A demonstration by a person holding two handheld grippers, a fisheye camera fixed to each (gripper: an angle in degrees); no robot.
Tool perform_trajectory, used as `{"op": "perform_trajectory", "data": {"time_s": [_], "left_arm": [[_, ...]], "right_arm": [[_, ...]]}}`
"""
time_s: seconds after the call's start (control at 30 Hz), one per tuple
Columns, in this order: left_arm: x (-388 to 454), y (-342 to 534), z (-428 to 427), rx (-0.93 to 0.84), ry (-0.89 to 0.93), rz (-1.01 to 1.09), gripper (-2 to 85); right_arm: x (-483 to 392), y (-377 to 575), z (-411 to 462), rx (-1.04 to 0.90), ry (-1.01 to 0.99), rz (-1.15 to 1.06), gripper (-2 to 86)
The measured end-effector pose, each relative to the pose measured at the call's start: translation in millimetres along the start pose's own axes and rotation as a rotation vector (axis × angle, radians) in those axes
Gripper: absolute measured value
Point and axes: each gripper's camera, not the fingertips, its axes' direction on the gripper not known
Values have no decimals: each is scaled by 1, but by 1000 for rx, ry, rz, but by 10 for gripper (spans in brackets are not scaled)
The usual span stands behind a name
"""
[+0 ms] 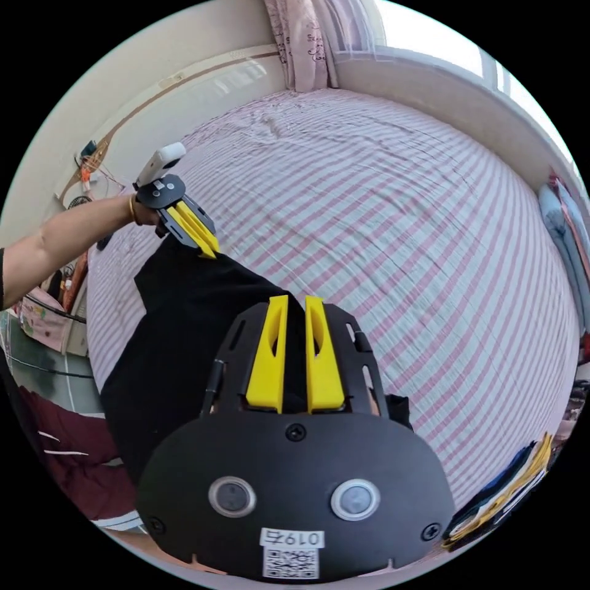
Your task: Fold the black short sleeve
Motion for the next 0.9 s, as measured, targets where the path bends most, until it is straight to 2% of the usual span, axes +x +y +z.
{"op": "perform_trajectory", "data": {"time_s": [0.3,0.37,0.57,0.73,0.9], "left_arm": [[-41,31,1,70,27,-74,7],[-49,37,2,77,25,-89,7],[-79,48,16,53,20,-181,7],[-101,60,24,50,51,-262,8],[-112,66,27,24,33,-251,8]], "right_arm": [[-13,-33,8,-91,44,-223,66],[-11,-38,6,-78,44,-243,32],[34,-37,-4,-6,-43,-76,-8],[43,-35,5,-45,-18,-61,-7],[78,-13,-30,74,-165,56,-1]]}}
